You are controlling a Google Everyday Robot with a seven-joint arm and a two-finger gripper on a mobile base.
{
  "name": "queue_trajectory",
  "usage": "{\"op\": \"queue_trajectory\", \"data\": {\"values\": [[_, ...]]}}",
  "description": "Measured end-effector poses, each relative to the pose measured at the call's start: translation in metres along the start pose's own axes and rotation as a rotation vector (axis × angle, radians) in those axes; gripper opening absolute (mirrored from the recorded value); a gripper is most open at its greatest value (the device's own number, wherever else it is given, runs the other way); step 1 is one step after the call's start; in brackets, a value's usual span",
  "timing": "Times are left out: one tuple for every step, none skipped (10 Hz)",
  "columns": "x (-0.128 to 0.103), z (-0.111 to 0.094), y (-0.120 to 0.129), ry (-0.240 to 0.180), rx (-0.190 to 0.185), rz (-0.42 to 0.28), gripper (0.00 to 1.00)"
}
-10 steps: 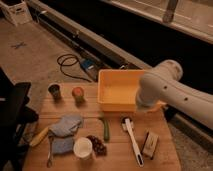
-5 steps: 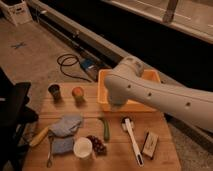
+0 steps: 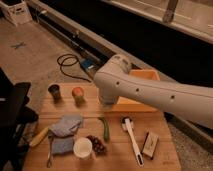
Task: Place pepper in metal cup
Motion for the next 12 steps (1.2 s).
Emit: {"op": "queue_trajectory", "data": {"values": [[0.000, 0.000, 0.000, 0.000, 0.000, 0.000, 0.42], [0.000, 0.000, 0.000, 0.000, 0.000, 0.001, 0.42], [0.001, 0.000, 0.000, 0.000, 0.001, 0.002, 0.42], [0.002, 0.001, 0.000, -0.001, -0.001, 0.000, 0.42], [0.000, 0.004, 0.000, -0.011, -0.010, -0.002, 0.41], [-0.003, 0.013, 0.002, -0.025, -0.030, -0.003, 0.36], [-0.006, 0.029, 0.006, -0.044, -0.057, 0.000, 0.24], [-0.008, 0.046, 0.011, -0.060, -0.084, 0.003, 0.20], [-0.013, 0.064, 0.016, -0.077, -0.116, 0.006, 0.20], [-0.018, 0.080, 0.022, -0.094, -0.150, 0.009, 0.28], [-0.019, 0.088, 0.026, -0.103, -0.171, 0.015, 0.36], [-0.019, 0.095, 0.029, -0.110, -0.190, 0.022, 0.44]]}}
